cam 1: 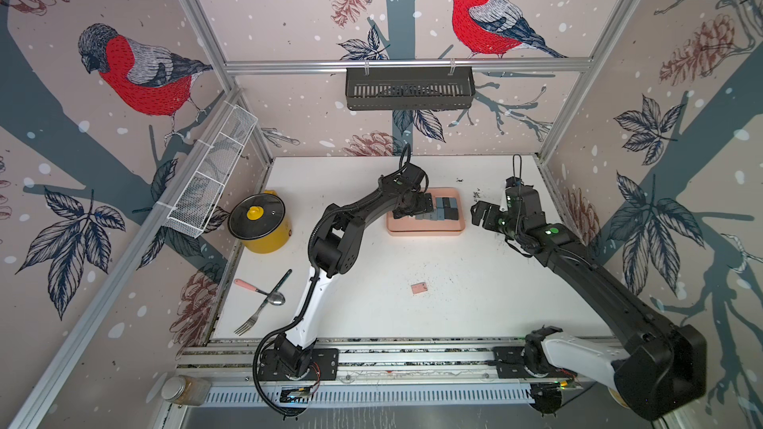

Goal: Put the eraser in the storage box
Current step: Place the eraser in the storage box.

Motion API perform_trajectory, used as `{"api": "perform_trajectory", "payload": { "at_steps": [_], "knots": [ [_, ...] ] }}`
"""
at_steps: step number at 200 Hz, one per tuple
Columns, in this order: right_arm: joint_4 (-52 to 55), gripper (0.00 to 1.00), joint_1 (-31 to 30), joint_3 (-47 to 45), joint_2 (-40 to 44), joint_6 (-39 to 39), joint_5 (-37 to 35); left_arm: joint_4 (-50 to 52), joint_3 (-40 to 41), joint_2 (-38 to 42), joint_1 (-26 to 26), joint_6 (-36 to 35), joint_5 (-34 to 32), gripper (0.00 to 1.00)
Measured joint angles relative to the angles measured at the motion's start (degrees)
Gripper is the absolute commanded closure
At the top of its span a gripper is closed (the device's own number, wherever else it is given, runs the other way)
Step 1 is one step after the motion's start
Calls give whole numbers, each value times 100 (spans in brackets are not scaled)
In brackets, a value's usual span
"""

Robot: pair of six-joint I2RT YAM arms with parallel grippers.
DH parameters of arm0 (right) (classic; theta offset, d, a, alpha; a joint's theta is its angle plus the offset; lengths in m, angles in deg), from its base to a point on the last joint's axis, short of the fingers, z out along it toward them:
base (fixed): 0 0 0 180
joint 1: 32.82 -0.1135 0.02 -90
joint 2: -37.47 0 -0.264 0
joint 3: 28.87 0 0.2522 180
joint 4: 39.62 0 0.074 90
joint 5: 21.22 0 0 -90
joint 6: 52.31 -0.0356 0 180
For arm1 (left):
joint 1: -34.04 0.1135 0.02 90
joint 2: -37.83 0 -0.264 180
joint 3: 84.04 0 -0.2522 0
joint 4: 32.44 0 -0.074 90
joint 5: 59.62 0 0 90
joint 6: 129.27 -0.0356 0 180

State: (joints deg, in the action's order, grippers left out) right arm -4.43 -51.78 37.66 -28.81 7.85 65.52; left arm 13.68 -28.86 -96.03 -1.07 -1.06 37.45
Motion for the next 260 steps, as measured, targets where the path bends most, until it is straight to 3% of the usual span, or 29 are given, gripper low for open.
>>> {"api": "perform_trajectory", "payload": {
  "at_steps": [159, 219, 260],
  "knots": [
    [85, 1, -2, 15, -22, 0, -2, 7, -297, -227, -205, -264, 11, 3],
    [66, 1, -2, -7, -13, 0, 4, 192, -264, 142, -190, -374, -166, 3],
    [96, 1, -2, 118, -315, 48, 57, 291, 74, 850, -105, -413, -293, 3]
  ]
}}
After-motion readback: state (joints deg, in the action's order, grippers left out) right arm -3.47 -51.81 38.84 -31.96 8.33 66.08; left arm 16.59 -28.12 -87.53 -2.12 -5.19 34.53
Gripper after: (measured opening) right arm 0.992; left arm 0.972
